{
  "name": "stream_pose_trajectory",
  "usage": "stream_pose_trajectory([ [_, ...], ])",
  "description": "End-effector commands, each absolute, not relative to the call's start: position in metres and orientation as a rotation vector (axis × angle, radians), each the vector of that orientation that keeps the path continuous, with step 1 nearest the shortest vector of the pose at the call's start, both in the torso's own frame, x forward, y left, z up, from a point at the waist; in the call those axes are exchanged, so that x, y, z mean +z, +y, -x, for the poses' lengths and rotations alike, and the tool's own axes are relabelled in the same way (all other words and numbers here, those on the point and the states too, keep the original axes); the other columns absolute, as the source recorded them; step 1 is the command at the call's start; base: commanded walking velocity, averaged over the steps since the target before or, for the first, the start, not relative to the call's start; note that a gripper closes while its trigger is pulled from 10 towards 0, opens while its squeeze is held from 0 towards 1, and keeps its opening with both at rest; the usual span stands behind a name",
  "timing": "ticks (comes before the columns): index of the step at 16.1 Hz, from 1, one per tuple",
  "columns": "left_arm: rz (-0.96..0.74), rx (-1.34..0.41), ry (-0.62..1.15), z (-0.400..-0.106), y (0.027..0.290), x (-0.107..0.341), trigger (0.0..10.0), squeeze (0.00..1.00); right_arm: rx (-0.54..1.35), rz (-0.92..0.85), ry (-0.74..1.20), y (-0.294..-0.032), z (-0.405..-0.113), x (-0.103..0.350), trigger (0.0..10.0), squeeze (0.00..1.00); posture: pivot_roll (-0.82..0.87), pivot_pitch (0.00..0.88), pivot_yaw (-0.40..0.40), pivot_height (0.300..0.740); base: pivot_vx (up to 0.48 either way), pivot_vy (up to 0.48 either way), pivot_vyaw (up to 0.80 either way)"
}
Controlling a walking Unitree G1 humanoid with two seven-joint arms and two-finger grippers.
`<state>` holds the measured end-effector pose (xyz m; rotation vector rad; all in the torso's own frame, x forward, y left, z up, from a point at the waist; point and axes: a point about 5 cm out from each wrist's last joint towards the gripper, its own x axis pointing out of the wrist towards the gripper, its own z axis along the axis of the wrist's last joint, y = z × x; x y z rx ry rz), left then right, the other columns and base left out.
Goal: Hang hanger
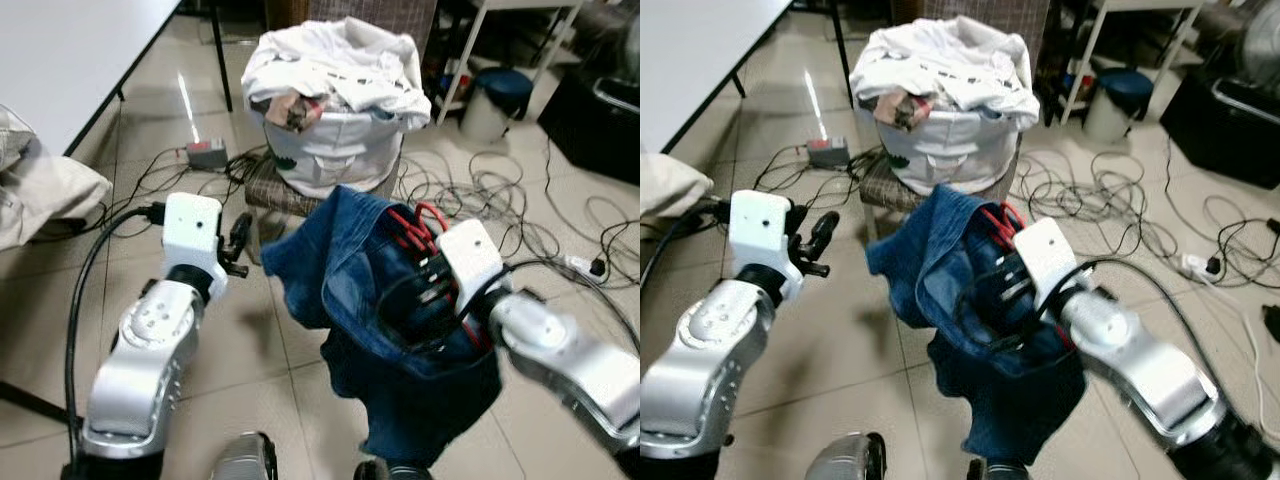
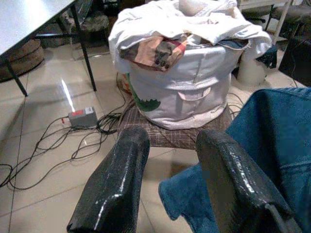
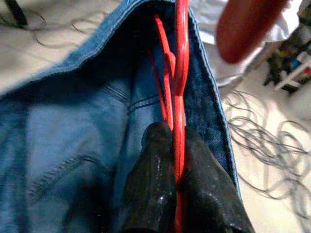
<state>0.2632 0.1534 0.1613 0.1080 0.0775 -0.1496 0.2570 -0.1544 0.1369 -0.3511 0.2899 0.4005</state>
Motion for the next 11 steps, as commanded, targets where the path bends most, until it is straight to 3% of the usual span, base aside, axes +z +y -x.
stream_pose_trajectory([
  [1,-0.127,-0.146,0.110,-0.259,0.154,0.152,10.0,0.00,0.374,0.331,0.196,-0.159,-0.261,0.152,10.0,0.00,-0.04,0.099,-0.055,0.740,0.000,0.000,0.00],
  [3,-0.160,-0.158,0.126,-0.253,0.156,0.147,10.0,0.00,0.450,0.348,0.173,-0.153,-0.257,0.153,10.0,0.00,-0.04,0.097,-0.060,0.740,0.000,0.000,0.00],
  [11,-0.202,-0.135,0.046,-0.253,0.160,0.160,10.0,0.00,0.588,0.325,0.117,-0.147,-0.259,0.164,10.0,0.00,-0.02,0.091,-0.071,0.740,0.000,0.000,0.80],
])
